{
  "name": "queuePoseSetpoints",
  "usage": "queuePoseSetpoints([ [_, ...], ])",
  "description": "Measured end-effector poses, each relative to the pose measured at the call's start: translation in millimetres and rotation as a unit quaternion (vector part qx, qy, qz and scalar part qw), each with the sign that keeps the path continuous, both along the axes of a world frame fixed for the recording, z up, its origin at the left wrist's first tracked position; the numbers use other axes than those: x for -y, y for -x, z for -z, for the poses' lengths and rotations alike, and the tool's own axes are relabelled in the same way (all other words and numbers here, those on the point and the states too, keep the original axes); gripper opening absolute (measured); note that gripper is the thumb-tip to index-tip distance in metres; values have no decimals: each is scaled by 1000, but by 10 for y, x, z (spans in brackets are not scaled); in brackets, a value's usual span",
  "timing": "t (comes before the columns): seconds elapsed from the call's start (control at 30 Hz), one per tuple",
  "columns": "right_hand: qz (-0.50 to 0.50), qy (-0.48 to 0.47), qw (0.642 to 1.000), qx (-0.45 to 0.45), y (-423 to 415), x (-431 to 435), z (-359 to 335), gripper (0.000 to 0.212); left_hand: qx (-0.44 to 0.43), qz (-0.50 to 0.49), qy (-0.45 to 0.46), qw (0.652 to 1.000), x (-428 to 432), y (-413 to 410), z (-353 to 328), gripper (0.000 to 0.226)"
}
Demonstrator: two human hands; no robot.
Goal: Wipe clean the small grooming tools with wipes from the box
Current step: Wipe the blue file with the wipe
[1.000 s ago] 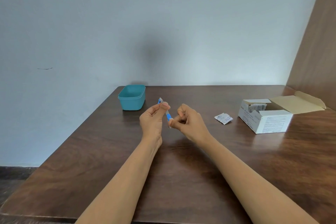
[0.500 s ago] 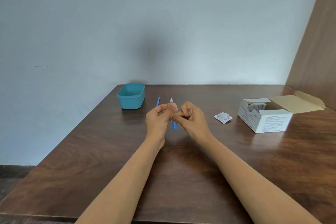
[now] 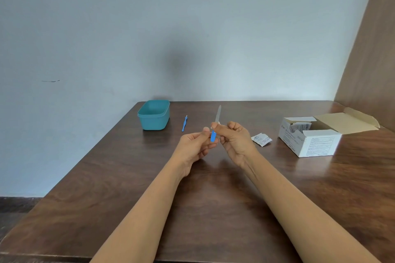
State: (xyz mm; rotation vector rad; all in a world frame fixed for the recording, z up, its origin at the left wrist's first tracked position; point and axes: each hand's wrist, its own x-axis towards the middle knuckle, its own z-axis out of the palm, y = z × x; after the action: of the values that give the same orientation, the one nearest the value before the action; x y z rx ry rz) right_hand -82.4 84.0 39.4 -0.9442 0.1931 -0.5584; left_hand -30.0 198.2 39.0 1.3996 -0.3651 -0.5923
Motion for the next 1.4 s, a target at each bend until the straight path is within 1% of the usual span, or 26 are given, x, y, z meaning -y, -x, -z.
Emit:
queuePoseSetpoints([
  [0.1, -21, -30, 999, -21, 9, 14, -19, 43, -12, 8, 13, 1000, -19, -8, -2, 24],
  [0.2, -28, -34, 998, -38, 25, 23, -46, 41, -22, 20, 17, 999, -30, -22, -1, 26],
  [0.37, -29, -29, 999, -27, 47, 38, -62, 41, -41, 40, 16, 998, -34, -19, -26, 24],
  [0.5, -27, -19, 999, -17, 36, 65, -46, 41, -53, 59, 10, 997, -45, -22, -50, 28],
  [0.6, -13, -33, 999, -4, 30, 82, -45, 42, -56, 73, 1, 996, -61, -6, -50, 20],
  [0.73, 27, -61, 998, 2, 29, 150, -52, 42, -41, 91, -9, 995, -63, 15, -35, 21],
  [0.83, 38, -48, 998, 2, 20, 161, -32, 39, -43, 90, -14, 995, -64, 18, -42, 20],
  [0.97, 30, -18, 999, 6, 13, 138, -16, 35, -46, 86, -14, 995, -77, 22, -52, 19],
  [1.13, 37, -54, 998, 9, 25, 175, -23, 39, -38, 86, -17, 995, -84, 35, -45, 19],
  [1.4, 73, -62, 995, 0, -24, 147, 20, 38, -43, 81, -23, 996, -82, 36, -54, 19],
])
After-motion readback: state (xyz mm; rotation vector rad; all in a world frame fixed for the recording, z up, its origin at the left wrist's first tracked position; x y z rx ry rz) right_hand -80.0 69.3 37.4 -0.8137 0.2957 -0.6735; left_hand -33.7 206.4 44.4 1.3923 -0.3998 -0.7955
